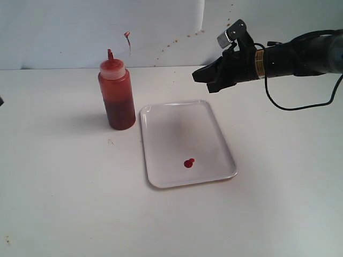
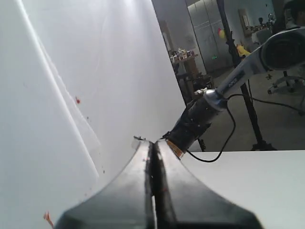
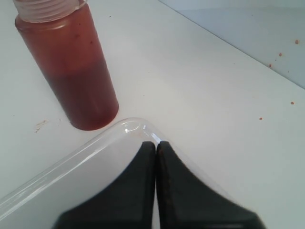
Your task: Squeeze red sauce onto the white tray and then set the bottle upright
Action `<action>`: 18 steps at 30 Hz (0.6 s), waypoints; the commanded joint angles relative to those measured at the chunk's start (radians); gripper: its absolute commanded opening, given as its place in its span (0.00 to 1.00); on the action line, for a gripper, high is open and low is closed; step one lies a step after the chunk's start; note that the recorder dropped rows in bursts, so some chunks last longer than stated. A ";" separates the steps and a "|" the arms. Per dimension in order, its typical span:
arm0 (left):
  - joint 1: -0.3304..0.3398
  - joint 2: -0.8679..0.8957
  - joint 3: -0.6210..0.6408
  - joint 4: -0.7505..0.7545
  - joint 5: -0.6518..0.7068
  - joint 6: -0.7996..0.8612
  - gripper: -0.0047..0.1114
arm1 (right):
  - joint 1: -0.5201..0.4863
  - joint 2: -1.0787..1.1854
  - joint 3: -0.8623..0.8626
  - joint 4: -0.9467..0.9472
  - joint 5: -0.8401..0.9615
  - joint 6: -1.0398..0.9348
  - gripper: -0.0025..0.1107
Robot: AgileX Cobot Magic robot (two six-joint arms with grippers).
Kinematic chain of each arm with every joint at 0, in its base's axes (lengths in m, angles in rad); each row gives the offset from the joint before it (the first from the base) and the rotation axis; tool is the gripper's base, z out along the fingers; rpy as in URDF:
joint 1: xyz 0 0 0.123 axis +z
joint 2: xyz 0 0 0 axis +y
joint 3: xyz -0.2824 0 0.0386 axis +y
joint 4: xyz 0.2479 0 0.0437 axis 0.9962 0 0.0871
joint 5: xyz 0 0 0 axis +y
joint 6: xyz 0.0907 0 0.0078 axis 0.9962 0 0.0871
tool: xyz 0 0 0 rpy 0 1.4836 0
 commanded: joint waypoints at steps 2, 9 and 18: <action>0.002 -0.162 0.008 0.007 -0.009 0.001 0.04 | 0.000 -0.004 -0.005 0.008 0.003 0.004 0.02; 0.002 -0.261 0.008 0.007 -0.009 0.001 0.04 | 0.000 -0.004 -0.005 0.008 0.003 0.004 0.02; -0.039 -0.269 0.008 0.007 -0.009 0.005 0.04 | 0.000 -0.004 -0.005 0.008 0.003 0.004 0.02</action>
